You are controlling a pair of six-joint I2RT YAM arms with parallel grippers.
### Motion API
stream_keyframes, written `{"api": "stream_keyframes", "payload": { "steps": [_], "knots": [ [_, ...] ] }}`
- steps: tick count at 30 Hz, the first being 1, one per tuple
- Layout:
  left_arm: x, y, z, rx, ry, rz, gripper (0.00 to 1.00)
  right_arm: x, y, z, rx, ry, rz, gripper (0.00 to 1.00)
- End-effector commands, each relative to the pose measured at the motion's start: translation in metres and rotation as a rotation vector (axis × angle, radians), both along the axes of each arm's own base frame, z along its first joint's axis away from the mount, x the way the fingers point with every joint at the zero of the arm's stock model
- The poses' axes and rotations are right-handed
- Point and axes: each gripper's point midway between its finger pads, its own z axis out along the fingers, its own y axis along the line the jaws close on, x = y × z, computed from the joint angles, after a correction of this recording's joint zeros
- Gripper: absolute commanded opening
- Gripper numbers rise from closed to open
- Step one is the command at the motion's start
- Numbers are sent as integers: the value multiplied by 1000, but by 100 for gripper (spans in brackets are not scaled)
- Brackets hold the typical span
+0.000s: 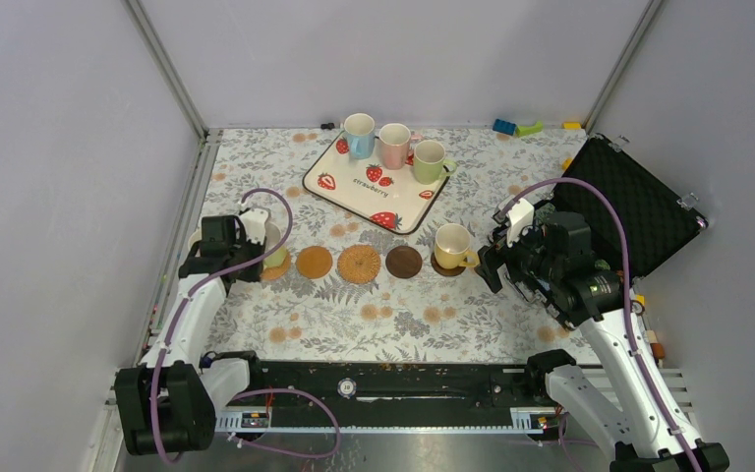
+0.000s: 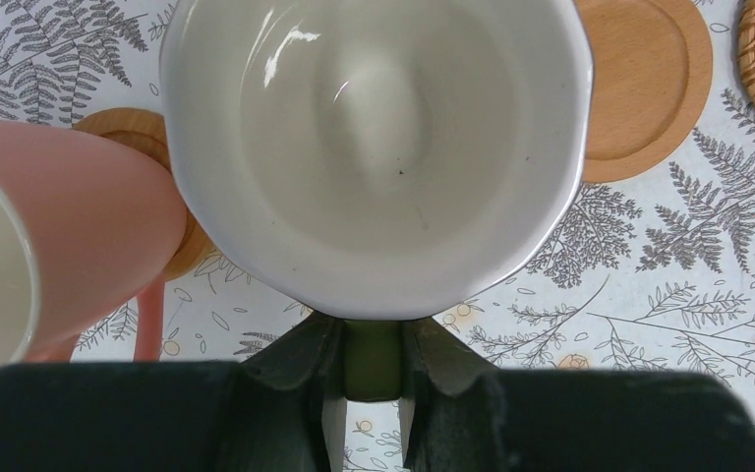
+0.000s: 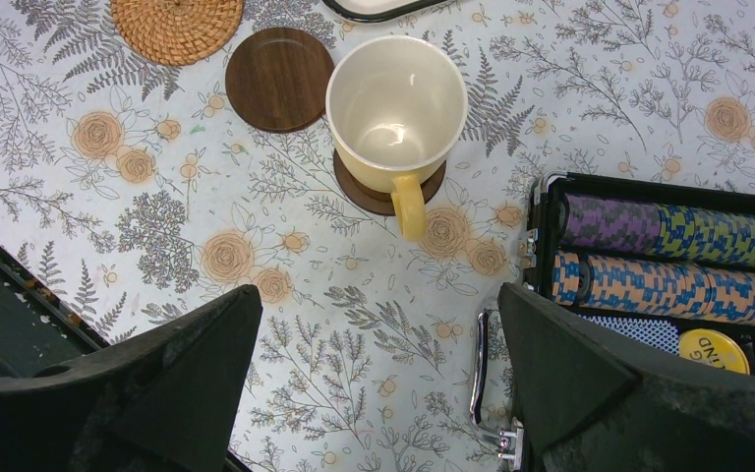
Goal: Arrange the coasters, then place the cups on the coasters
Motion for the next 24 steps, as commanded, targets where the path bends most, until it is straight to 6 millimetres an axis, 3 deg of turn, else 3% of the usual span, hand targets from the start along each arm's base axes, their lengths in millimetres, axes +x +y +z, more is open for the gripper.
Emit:
{"api": "stream_keyframes", "payload": {
  "steps": [1, 16, 24],
  "knots": [
    [25, 7, 23, 33, -122, 1, 0, 5, -3, 3, -11, -27, -9, 99],
    [24, 13, 10, 47, -42, 17, 0, 6, -3, 1, -16, -22, -13, 98],
    [21, 14, 28, 40, -115, 13, 38, 6, -2, 1, -12, -18, -10, 99]
  ]
}}
